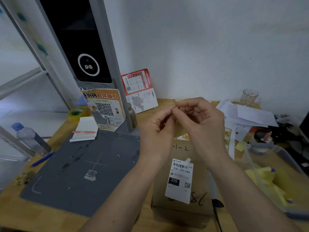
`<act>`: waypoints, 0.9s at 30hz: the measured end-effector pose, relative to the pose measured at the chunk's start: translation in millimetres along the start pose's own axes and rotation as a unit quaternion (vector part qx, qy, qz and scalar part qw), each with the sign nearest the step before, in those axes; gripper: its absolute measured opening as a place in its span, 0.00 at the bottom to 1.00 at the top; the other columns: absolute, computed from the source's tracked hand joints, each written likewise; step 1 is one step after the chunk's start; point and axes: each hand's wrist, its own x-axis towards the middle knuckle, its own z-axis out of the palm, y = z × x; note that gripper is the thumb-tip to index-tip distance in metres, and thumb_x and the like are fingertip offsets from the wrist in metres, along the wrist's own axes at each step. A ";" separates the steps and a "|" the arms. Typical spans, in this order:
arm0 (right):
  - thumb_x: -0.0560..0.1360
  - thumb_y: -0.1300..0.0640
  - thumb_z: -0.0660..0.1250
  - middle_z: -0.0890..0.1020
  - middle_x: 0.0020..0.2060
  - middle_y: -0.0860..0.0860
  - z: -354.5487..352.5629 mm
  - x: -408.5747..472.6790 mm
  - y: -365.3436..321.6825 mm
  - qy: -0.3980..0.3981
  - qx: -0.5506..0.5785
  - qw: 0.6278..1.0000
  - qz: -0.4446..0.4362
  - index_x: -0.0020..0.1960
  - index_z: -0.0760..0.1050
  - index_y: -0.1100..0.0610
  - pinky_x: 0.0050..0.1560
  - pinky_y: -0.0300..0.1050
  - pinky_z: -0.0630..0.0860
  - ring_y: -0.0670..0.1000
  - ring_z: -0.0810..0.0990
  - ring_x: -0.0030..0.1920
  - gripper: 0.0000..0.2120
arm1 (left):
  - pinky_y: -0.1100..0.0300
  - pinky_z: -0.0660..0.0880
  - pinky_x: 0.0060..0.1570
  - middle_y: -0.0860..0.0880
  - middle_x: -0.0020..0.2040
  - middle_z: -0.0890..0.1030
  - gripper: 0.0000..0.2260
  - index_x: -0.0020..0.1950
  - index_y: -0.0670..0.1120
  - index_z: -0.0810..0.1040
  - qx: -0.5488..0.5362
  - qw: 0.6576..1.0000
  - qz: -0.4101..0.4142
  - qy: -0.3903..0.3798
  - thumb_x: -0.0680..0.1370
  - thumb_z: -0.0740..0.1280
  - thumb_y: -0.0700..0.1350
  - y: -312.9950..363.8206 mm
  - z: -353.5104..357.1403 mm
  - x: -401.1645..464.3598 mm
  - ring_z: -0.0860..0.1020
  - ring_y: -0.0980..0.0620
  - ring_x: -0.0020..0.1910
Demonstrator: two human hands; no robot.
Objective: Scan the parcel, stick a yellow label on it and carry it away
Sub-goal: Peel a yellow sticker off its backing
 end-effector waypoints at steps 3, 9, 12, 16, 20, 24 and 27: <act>0.69 0.67 0.72 0.84 0.33 0.45 -2.9 2.7 1.4 -0.001 0.003 1.000 0.002 0.39 0.81 0.50 0.43 0.42 0.77 0.45 0.80 0.37 0.11 | 0.73 0.74 0.48 0.56 0.48 0.84 0.13 0.54 0.49 0.82 -0.008 1.000 0.002 -0.015 0.78 0.64 0.34 3.1 -0.1 0.3 0.81 0.65 0.50; 0.69 0.64 0.73 0.84 0.36 0.48 -3.7 4.8 3.2 0.010 -0.003 1.000 0.009 0.39 0.81 0.50 0.44 0.46 0.79 0.49 0.81 0.39 0.09 | 0.73 0.74 0.49 0.51 0.51 0.85 0.11 0.56 0.43 0.83 -0.003 1.000 0.007 -0.027 0.79 0.63 0.35 2.7 0.5 2.5 0.81 0.62 0.52; 0.68 0.65 0.73 0.84 0.34 0.48 -3.2 6.3 4.4 0.013 0.000 1.000 0.009 0.38 0.81 0.49 0.43 0.45 0.78 0.49 0.81 0.38 0.10 | 0.73 0.74 0.48 0.52 0.49 0.86 0.11 0.55 0.44 0.83 0.004 1.000 0.008 -0.028 0.79 0.63 0.35 3.7 1.4 3.7 0.82 0.63 0.51; 0.69 0.66 0.72 0.83 0.33 0.45 -3.5 8.1 6.0 0.013 0.001 1.000 0.013 0.38 0.81 0.50 0.42 0.42 0.76 0.45 0.79 0.35 0.11 | 0.77 0.72 0.45 0.60 0.44 0.83 0.13 0.55 0.48 0.82 0.012 0.999 0.010 -0.030 0.78 0.63 0.34 3.0 0.4 5.8 0.80 0.70 0.46; 0.67 0.64 0.74 0.84 0.33 0.47 -3.1 7.9 5.5 0.008 0.005 1.000 0.021 0.38 0.81 0.51 0.42 0.42 0.78 0.47 0.80 0.36 0.08 | 0.75 0.73 0.46 0.55 0.47 0.85 0.11 0.54 0.45 0.84 0.022 0.999 0.017 -0.033 0.78 0.64 0.35 1.8 0.1 6.9 0.81 0.65 0.48; 0.68 0.65 0.74 0.84 0.33 0.48 -2.6 9.2 5.9 0.008 0.008 1.000 0.024 0.38 0.81 0.53 0.41 0.41 0.78 0.46 0.80 0.35 0.08 | 0.73 0.74 0.46 0.56 0.46 0.85 0.12 0.51 0.49 0.84 0.030 0.999 0.018 -0.030 0.78 0.65 0.35 1.6 -0.1 8.4 0.82 0.63 0.48; 0.68 0.66 0.73 0.84 0.32 0.47 -1.7 10.0 5.8 0.003 0.022 0.999 0.034 0.38 0.82 0.55 0.38 0.37 0.77 0.45 0.79 0.33 0.06 | 0.73 0.74 0.44 0.62 0.39 0.84 0.16 0.46 0.57 0.83 0.039 0.999 0.021 -0.028 0.78 0.65 0.35 2.6 -2.2 8.8 0.80 0.67 0.44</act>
